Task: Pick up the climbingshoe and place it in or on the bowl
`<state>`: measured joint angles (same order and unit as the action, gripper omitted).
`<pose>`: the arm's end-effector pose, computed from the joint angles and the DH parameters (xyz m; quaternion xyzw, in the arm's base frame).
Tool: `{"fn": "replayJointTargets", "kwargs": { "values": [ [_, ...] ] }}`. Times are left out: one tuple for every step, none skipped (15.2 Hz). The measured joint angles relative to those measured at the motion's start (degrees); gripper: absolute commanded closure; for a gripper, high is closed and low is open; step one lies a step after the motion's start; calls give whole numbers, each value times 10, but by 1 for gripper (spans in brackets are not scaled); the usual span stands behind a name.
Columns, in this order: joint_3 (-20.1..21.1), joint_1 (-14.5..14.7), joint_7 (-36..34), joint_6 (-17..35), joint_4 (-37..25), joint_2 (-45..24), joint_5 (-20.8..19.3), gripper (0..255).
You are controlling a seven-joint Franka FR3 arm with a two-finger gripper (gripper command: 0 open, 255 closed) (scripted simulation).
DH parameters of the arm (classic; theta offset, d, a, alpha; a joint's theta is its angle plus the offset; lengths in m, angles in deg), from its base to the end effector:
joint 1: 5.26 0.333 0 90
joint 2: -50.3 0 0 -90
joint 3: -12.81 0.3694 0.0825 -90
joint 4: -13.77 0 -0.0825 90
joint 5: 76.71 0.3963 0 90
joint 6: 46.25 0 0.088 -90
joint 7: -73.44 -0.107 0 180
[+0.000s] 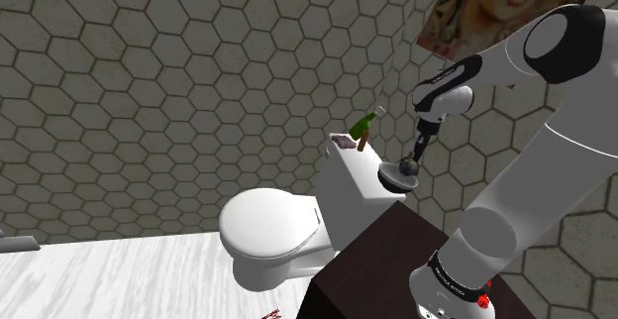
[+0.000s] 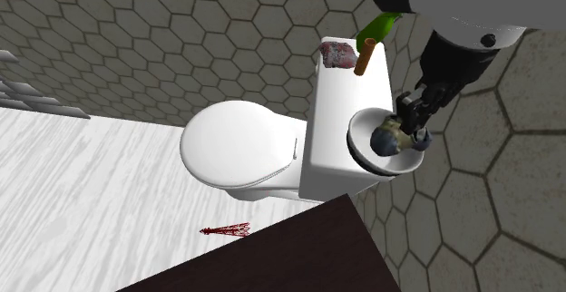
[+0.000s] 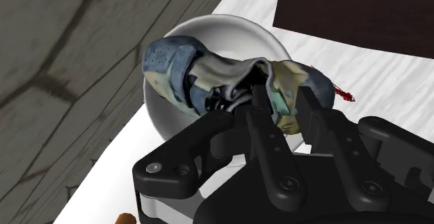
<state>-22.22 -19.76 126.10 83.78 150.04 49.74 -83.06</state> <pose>0.3174 -0.3762 0.3533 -0.9952 -0.0651 0.0702 0.0184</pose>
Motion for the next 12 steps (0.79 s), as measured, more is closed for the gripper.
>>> {"fn": "replayJointTargets", "kwargs": {
  "values": [
    [0, 0, 5, 5, 1, -9, 6, 255],
    [0, -1, 7, 10, 5, -15, 10, 255],
    [1, -1, 9, 15, 8, -22, 15, 255],
    [1, -2, 13, 18, 12, -29, 20, 255],
    [3, -3, 17, 20, 12, -37, 26, 0],
    [3, -2, 17, 19, 12, -37, 26, 0],
    [3, -2, 17, 19, 12, -37, 26, 0],
    [3, -2, 17, 19, 12, -36, 26, 0],
    [4, -2, 17, 19, 12, -36, 26, 0],
    [-6, -16, 0, -26, -26, -60, 62, 0],
    [-6, -17, -2, -44, -27, -61, 97, 0],
    [-7, -15, -1, -35, -28, -62, 84, 0]
  ]
}}
